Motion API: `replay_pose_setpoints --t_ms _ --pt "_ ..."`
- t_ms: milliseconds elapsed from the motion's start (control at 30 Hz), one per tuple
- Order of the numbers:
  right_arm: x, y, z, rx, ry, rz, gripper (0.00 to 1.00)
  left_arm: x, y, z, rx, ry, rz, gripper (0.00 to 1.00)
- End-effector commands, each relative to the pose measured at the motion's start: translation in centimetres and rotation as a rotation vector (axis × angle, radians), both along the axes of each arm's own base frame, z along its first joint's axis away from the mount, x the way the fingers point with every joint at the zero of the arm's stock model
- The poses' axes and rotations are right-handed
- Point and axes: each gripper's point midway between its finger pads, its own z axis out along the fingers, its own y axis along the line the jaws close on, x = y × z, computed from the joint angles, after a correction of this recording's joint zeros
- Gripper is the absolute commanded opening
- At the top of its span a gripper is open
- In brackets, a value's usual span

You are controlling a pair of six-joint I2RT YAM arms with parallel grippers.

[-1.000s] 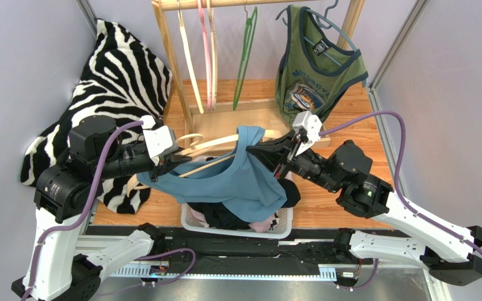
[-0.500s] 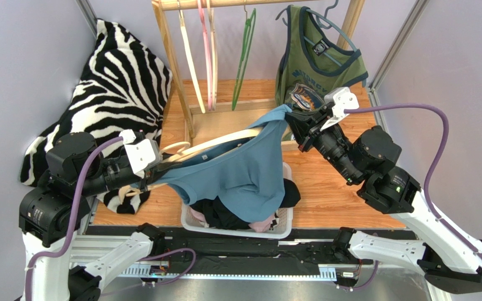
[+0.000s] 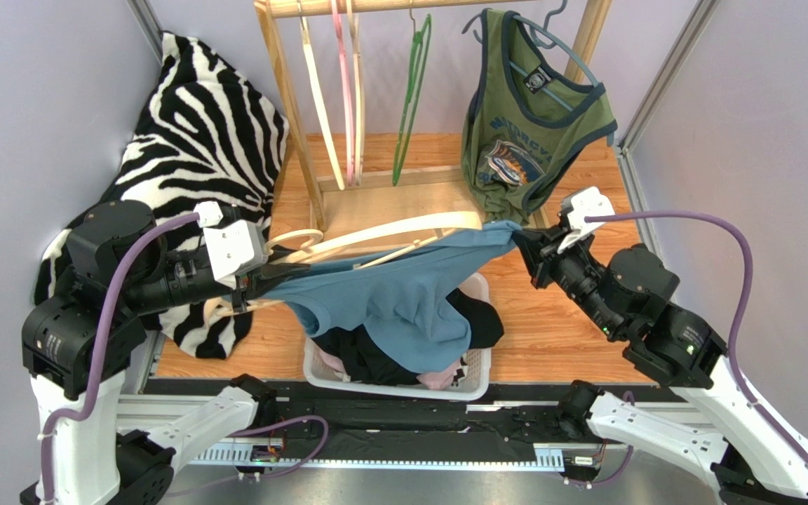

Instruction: Remove the tank top from the hanger

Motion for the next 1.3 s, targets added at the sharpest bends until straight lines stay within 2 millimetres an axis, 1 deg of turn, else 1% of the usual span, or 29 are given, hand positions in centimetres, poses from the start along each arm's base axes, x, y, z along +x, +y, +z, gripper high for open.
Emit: replay_pose_setpoints --t_ms 0,33,67,100,133,167,200,233,300,333,367,400,433,467,500,533,567,667,800,867,1000,1100,1200,1267 --pt "-2.2 0.9 -1.9 -0.008 0.066 0.127 0.0 -0.2 -1.0 1.1 0.023 -0.053 -0.09 0.0" --pt "-2.9 1.1 -2.5 -0.035 0.084 0.166 0.05 -0.1 -1.1 0.9 0.036 -0.053 -0.094 0.0" --pt "-3.6 1.3 -2.6 -0.04 0.09 0.209 0.16 0.1 -1.2 0.4 0.055 -0.039 -0.1 0.0" --pt "-4.2 0.9 -1.7 -0.048 0.058 0.23 0.51 0.3 -1.3 0.0 0.073 -0.048 -0.111 0.0" --pt "-4.6 0.3 -1.1 -0.064 0.035 0.236 0.62 0.1 -1.4 -0.3 0.085 -0.046 -0.127 0.0" --pt "-4.9 -0.3 -0.2 -0.056 0.003 0.232 0.74 0.4 -1.7 -1.0 0.104 -0.024 -0.134 0.0" --pt "-5.2 -0.9 1.2 -0.059 -0.057 0.234 0.91 0.5 -1.8 -1.3 0.118 -0.027 -0.139 0.0" --pt "-6.0 -1.8 3.0 -0.026 -0.126 0.238 0.98 0.6 -2.1 -1.9 0.133 -0.011 -0.156 0.0" --pt "-7.0 -2.0 4.8 -0.026 -0.212 0.283 1.0 1.0 -2.4 -2.6 0.159 -0.009 -0.165 0.0" --pt "-7.1 -2.0 6.1 -0.017 -0.249 0.292 1.0 1.0 -2.9 -3.1 0.178 0.002 -0.188 0.0" --pt "-7.2 -1.6 6.7 -0.027 -0.265 0.314 1.0 1.2 -3.2 -3.3 0.193 0.003 -0.196 0.0" --pt "-7.3 -0.9 7.0 -0.052 -0.281 0.349 1.0 1.3 -3.4 -3.5 0.21 -0.008 -0.205 0.0" --pt "-6.6 0.2 7.5 -0.077 -0.271 0.367 1.0 1.6 -3.9 -3.7 0.228 0.002 -0.22 0.0" --pt "-6.8 1.3 7.6 -0.092 -0.269 0.416 1.0 1.1 -4.4 -3.7 0.236 0.0 -0.256 0.0" --pt "-6.7 2.0 7.7 -0.106 -0.269 0.444 1.0 1.0 -4.7 -3.7 0.246 -0.007 -0.278 0.0" --pt "-6.8 2.6 8.3 -0.117 -0.281 0.47 1.0 0.9 -5.0 -3.8 0.257 0.0 -0.298 0.0" --pt "-6.7 4.0 7.9 -0.138 -0.265 0.526 1.0 0.5 -5.2 -3.9 0.264 -0.009 -0.324 0.0" --pt "-7.0 5.9 7.9 -0.166 -0.25 0.621 1.0 0.3 -5.5 -4.6 0.298 -0.016 -0.356 0.0" --pt "-8.3 7.2 7.3 -0.181 -0.213 0.736 1.0 0.5 -5.6 -5.3 0.326 -0.025 -0.361 0.0" --pt "-8.7 7.5 6.8 -0.189 -0.197 0.774 1.0 0.5 -5.7 -5.4 0.329 -0.026 -0.364 0.0" --pt "-8.6 8.0 5.6 -0.213 -0.17 0.795 1.0 0.7 -6.0 -5.2 0.332 -0.032 -0.367 0.0" --pt "-8.5 8.3 5.4 -0.221 -0.176 0.807 1.0 0.8 -6.3 -5.0 0.336 -0.04 -0.37 0.0" --pt "-8.3 8.7 5.1 -0.23 -0.164 0.819 0.98 1.1 -6.7 -4.9 0.339 -0.043 -0.371 0.0" --pt "-8.3 9.1 4.4 -0.237 -0.142 0.834 0.96 1.0 -6.8 -4.8 0.34 -0.044 -0.376 0.0"
